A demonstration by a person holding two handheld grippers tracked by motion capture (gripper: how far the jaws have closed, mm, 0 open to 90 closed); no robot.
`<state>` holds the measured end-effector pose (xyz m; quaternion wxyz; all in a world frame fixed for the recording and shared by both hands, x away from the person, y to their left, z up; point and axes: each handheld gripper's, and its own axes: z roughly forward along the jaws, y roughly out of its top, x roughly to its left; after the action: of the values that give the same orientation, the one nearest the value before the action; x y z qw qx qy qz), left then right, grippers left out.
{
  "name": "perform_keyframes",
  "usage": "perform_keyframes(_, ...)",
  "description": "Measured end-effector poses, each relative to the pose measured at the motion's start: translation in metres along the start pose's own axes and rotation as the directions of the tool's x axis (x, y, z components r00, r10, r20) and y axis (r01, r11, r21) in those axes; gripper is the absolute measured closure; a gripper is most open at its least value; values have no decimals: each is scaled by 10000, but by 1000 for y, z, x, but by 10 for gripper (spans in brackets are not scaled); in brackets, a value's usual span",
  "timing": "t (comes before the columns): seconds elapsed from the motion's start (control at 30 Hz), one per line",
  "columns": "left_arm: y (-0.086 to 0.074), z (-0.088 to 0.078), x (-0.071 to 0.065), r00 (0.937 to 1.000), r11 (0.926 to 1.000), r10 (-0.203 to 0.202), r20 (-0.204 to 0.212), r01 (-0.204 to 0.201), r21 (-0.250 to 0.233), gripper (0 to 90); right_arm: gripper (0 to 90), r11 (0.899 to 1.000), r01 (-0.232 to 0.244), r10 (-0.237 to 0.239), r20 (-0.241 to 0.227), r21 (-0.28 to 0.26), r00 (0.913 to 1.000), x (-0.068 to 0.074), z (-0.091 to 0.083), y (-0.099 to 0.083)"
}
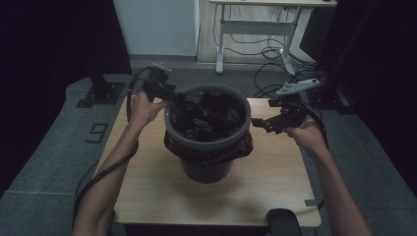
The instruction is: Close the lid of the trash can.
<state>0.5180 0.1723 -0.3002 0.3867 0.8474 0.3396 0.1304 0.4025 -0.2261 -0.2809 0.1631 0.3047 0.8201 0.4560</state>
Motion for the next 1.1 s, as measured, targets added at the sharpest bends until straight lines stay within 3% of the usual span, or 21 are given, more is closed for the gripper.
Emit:
perform_keyframes(0.13,0,0,0,10000,10000,-41,4,41,-2,376,0,9996,268,-267,-241,56,9994,11,7,17)
perform_keyframes(0.3,0,0,1,10000,10000,-72,8,72,5,374,0,9966,806,-784,-967,187,9922,33,30,32)
perform_keyframes(0.57,0,0,1,9999,9999,-110,22,110,11,373,0,9845,1692,-1604,-1520,464,9753,57,64,26)
perform_keyframes(0.8,-1,0,0,9999,9999,-141,48,141,14,370,13,9955,926,-884,-1592,197,9833,52,71,9)
perform_keyframes(0.83,-1,0,0,9999,9999,-151,56,151,12,369,34,9960,888,-891,-1569,-87,9836,51,70,6)
perform_keyframes(0.9,-1,0,1,9998,9998,-203,86,203,-8,367,68,9952,967,-977,-1323,-143,9864,51,71,4)
perform_keyframes(1.1,-2,1,2,9994,9995,-301,183,302,-40,357,188,9941,972,-1039,-1595,-490,9817,45,70,-5)
